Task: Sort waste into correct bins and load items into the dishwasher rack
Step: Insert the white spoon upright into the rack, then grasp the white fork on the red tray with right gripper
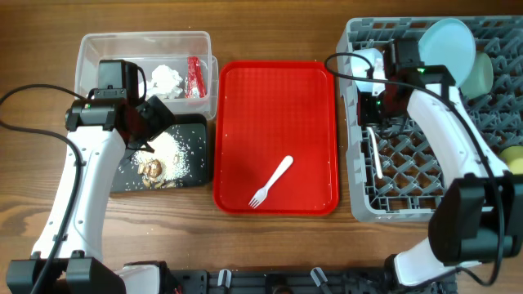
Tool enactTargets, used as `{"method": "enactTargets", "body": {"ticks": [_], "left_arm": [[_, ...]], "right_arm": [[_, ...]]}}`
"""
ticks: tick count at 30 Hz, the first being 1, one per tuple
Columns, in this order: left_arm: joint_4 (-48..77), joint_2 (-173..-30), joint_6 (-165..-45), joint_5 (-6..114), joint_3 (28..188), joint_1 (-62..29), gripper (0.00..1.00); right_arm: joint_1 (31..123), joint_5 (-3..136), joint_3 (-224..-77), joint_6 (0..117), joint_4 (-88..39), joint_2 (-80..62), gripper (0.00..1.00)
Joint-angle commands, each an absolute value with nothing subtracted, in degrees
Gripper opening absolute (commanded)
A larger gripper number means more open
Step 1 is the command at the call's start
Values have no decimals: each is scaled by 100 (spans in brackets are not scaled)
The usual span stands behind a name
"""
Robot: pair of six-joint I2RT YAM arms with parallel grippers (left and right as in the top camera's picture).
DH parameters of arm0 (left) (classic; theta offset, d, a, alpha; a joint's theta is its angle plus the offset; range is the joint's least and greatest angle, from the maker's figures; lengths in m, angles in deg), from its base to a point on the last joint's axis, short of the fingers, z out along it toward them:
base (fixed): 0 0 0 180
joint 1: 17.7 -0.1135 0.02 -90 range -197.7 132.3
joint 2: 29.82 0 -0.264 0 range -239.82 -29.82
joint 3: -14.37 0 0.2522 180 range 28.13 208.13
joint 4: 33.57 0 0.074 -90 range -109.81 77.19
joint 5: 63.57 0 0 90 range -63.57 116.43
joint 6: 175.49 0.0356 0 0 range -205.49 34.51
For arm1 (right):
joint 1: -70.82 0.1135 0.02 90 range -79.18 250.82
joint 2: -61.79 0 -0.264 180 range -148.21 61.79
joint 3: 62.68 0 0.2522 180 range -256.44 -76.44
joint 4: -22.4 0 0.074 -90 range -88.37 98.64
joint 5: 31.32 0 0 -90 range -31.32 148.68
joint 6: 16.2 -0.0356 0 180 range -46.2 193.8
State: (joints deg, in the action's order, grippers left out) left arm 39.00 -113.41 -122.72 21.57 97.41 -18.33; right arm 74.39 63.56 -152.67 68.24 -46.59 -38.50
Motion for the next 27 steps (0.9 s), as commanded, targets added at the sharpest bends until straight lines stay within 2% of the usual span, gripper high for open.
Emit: {"method": "enactTargets", "body": {"ticks": [1, 2, 3, 10, 15, 22, 27], "left_arm": [[3902, -11308, -12347, 2098, 9756, -1872, 100], [3902, -11308, -12345, 2098, 9756, -1872, 100], [3902, -11308, -12347, 2098, 9756, -1872, 99], [3902, -11308, -12345, 2098, 9756, -1872, 100], [3902, -11308, -12345, 2098, 9756, -1872, 100], [3907, -11308, -12342, 2096, 9756, -1874, 100], [3907, -11308, -12342, 2096, 9756, -1874, 100]], "right_arm": [[7454, 6522, -15350, 6824, -4643, -3769, 38], [7454, 6520, -15409, 6822, -4656, -3701, 46], [7454, 6520, -15516, 6822, -4674, -3568, 49], [7701, 6809, -15787, 6411, -4639, -2735, 53], [8574, 7213, -15621, 5530, -4952, -2737, 53], [10254, 7143, -15195, 3661, -4908, -3312, 56], [10888, 7058, -15191, 3185, -4899, -4086, 60]]}}
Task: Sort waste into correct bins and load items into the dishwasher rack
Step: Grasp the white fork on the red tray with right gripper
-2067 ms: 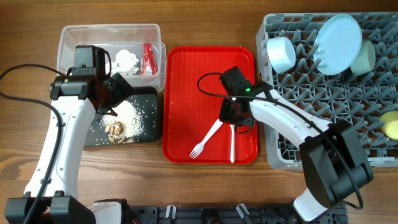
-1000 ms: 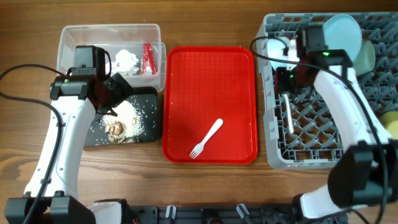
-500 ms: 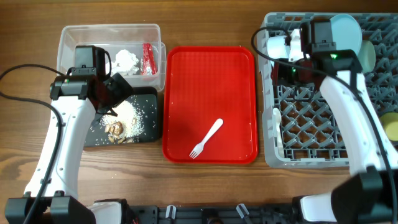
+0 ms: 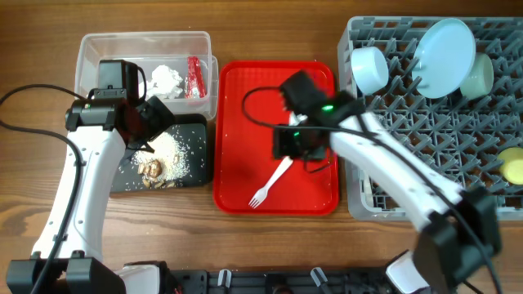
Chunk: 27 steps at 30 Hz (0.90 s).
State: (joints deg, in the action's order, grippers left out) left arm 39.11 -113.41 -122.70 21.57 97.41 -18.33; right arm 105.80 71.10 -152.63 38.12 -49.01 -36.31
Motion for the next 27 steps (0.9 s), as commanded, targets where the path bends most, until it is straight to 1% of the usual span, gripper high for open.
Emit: {"method": "enactTargets", "body": {"ticks": [1, 9, 14, 15, 16, 17, 21, 24, 27], "left_arm": [[3907, -11308, -12342, 2096, 9756, -1874, 100], [3904, -11308, -12342, 2096, 9756, -1874, 100], [3904, -11308, -12342, 2096, 9756, -1872, 100], [3902, -11308, -12342, 2096, 9756, -1874, 100], [3902, -11308, -12342, 2096, 9756, -1874, 100], [3902, -11308, -12342, 2096, 9756, -1872, 100], [3904, -11308, -12340, 2096, 9756, -1874, 100], [3918, -11308, -12340, 2096, 9756, -1872, 100], [3920, -11308, -12340, 2098, 9756, -1872, 100]], "right_arm": [[10971, 7036, -15191, 3115, -4879, -4234, 61], [11148, 6843, -15191, 2557, -4538, -5198, 60], [11148, 6723, -15191, 2535, -4447, -5577, 59], [11148, 6717, -15191, 2538, -4425, -5642, 57], [11148, 6701, -15191, 2540, -4399, -5701, 55], [11148, 6651, -15191, 2538, -4388, -5743, 46], [11120, 6441, -15193, 2581, -4412, -5747, 25], [11008, 6382, -15197, 2629, -4409, -5745, 20], [10820, 6264, -15328, 3086, -4407, -5734, 9]]}}
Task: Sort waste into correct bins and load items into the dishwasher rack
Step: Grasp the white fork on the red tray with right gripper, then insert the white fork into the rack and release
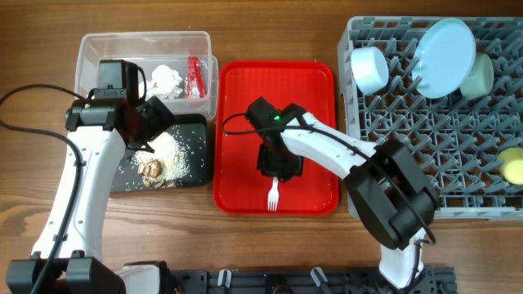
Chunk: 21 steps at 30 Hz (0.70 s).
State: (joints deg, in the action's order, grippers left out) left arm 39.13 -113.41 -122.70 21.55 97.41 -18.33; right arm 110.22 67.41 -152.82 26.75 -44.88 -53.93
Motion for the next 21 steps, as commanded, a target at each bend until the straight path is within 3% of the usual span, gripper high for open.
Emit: {"method": "enactTargets", "body": {"ticks": [1, 7, 13, 21], "left_arm": [[3920, -11308, -12340, 2098, 9756, -1874, 100], [3920, -11308, -12340, 2096, 9756, -1874, 100], [3920, -11308, -12340, 2098, 9756, -1872, 100], [3893, -11308, -12342, 2102, 9756, -1809, 100]], "right_arm": [[10781, 6229, -15374, 3189, -4416, -5719, 9], [10510, 6148, -15556, 3626, -4490, -5277, 9], [9924, 6083, -15573, 4697, -4597, -3953, 4], [8377, 6000, -15573, 6258, -4971, -2569, 4]]}}
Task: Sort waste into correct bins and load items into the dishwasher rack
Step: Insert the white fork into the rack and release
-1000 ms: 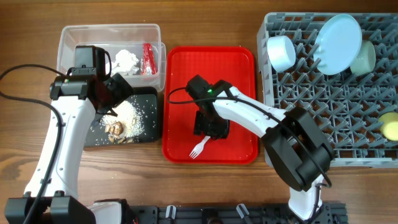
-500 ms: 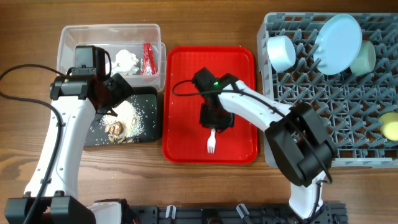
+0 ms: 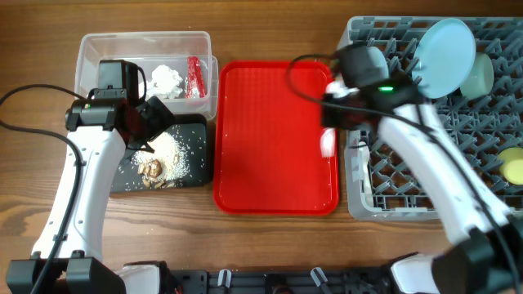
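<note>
The white fork (image 3: 328,142) hangs as a blurred white streak over the right edge of the red tray (image 3: 270,163). My right gripper (image 3: 331,124) is shut on it, between the tray and the grey dishwasher rack (image 3: 392,204). The tray floor is bare. My left gripper (image 3: 154,124) hovers with its fingers apart over the black bin (image 3: 192,175), which holds food scraps and rice (image 3: 163,155). The clear bin (image 3: 90,49) behind it holds crumpled white paper (image 3: 166,77) and a red wrapper (image 3: 194,75).
The rack carries a pale teal plate (image 3: 445,45), a white cup (image 3: 372,59) partly behind my right arm, a green cup (image 3: 478,73) and a yellow item (image 3: 513,163) at its right edge. Cables trail from both arms over the wooden table (image 3: 33,49).
My right gripper was low over the middle of the red tray at the fork. Now it is at the tray's right edge beside the rack, with the fork lifted off the tray. The left arm is unchanged.
At first my right gripper was over the rack's left side and the fork lay on the tray. Then it was over the tray by the fork's handle, then down on the fork, which had turned. Now the fork hangs from it near the rack. The left arm stayed put.
</note>
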Tool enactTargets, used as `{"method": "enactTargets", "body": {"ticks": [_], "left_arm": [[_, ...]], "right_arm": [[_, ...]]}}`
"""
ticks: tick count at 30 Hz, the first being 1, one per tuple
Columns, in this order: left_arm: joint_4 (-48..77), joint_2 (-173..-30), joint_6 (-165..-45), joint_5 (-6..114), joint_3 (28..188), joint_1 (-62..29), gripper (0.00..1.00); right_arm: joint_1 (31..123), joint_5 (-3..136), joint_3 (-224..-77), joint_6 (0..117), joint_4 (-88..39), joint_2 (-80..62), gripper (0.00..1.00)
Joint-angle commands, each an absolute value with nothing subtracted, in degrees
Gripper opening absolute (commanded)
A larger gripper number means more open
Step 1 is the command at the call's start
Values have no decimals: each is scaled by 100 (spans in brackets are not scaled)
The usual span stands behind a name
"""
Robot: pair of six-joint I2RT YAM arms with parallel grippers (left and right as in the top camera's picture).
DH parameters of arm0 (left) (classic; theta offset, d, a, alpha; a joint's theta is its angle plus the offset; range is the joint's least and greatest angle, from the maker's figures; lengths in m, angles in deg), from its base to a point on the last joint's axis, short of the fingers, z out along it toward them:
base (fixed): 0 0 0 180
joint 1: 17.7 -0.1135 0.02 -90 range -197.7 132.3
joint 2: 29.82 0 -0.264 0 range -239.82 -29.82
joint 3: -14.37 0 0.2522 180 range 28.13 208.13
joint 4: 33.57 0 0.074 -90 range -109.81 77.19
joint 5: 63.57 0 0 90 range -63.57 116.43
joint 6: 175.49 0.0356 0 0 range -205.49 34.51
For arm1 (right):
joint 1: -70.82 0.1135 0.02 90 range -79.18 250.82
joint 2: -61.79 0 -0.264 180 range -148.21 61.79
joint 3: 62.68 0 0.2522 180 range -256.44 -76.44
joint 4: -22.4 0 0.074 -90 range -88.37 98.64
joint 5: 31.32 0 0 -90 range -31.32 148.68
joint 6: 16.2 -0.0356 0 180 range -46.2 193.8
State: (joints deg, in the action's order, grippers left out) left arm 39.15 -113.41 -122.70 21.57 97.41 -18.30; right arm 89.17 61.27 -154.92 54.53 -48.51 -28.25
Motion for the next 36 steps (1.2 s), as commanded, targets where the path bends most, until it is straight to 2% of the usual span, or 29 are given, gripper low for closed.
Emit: {"method": "enactTargets", "body": {"ticks": [1, 6, 12, 13, 14, 15, 20, 23, 24, 27, 28, 30, 33, 36], "left_arm": [[3863, -11308, -12342, 2104, 9756, -1736, 100], [3732, -11308, -12325, 2102, 9756, -1317, 100], [3679, -11308, -12021, 2100, 9756, -646, 100], [3668, -11308, -12021, 2100, 9756, -558, 100], [3660, -11308, -12021, 2102, 9756, -495, 100], [3655, -11308, -12023, 2100, 9756, -440, 100], [3594, -11308, -11853, 2194, 9756, -255, 100], [3222, -11308, -11037, 2946, 9756, -141, 100], [2954, -11321, -10782, 2996, 9756, -71, 100], [2831, -11433, -10775, 3005, 9756, -73, 100], [2914, -11479, -10775, 3005, 9756, -71, 100], [3262, -11566, -10773, 3003, 9756, -71, 100], [3727, -11597, -10775, 3005, 9741, -71, 100], [4016, -11597, -10769, 3003, 9736, -71, 100]], "right_arm": [[8093, 6000, -15571, 6612, -5078, -2589, 4], [7658, 5991, -15464, 7263, -5266, -2995, 4], [7640, 5869, -15265, 7276, -5078, -3642, 9], [7640, 5869, -15265, 7272, -5085, -3712, 17], [7640, 5869, -15265, 7270, -5096, -3725, 30], [7640, 5866, -15265, 7202, -5096, -3727, 39], [7583, 5851, -15446, 7055, -4969, -3376, 50], [7544, 5965, -15551, 7066, -4650, -3035, 68], [7540, 6301, -15551, 7246, -4423, -2917, 80], [7533, 6708, -15551, 7359, -4604, -2919, 79], [7533, 6780, -15551, 7357, -4768, -2919, 77], [7533, 6776, -15549, 7193, -5124, -2919, 61], [7533, 6780, -15505, 6693, -5509, -2903, 53], [7535, 6848, -15208, 6441, -5609, -2766, 52]]}}
